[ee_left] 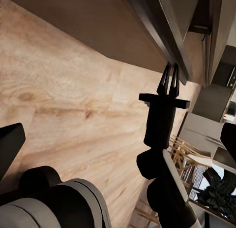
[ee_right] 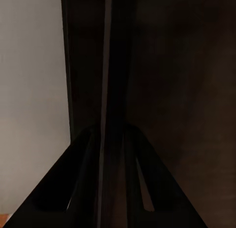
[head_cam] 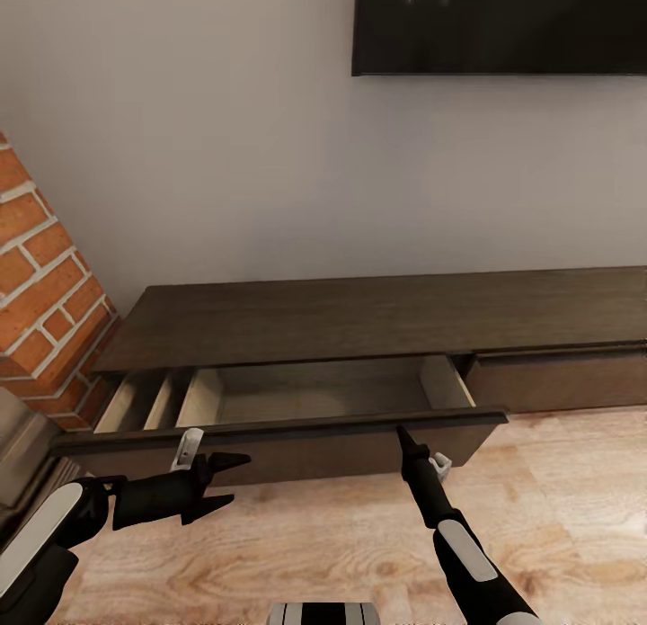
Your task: Place each of the two pumpkins and all three candles from the living room inside a cabinet in the living room (use any cabinet), then make sure every cabinet is closed, and position the cauldron so it is next to a table in the living room.
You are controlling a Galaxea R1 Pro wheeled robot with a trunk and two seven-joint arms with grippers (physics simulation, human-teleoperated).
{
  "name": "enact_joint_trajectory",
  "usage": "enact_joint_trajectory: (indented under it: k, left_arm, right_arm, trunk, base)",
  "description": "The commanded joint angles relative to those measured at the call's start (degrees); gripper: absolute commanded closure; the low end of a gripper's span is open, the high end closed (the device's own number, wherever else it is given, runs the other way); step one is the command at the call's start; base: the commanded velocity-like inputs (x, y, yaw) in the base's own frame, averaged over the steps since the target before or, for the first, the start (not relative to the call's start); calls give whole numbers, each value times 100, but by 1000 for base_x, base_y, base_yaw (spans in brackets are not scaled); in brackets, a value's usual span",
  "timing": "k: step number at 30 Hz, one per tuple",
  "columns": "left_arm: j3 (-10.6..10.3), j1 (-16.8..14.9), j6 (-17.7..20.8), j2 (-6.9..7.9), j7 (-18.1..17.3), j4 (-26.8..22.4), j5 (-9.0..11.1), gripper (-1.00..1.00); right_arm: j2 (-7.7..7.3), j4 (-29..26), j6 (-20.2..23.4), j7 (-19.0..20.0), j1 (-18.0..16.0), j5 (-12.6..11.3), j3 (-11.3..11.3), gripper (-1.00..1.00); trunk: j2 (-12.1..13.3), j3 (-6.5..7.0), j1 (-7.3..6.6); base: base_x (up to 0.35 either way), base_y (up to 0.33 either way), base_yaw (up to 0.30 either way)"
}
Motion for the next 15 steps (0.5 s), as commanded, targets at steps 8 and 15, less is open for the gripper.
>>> enact_joint_trajectory:
  k: [8,15]
  left_arm:
    - [-6,-4,-1,3,56,0,60,-100]
    - [-6,-4,-2,3,56,0,60,-100]
  right_arm:
    - [1,-1,33,63,-2,-12,159,100]
    - [1,-1,33,63,-2,-12,159,100]
  trunk:
    - [-2,-4,-2]
    - [-2,-4,-2]
  base:
    - [-114,0,0]
    - [-80,0,0]
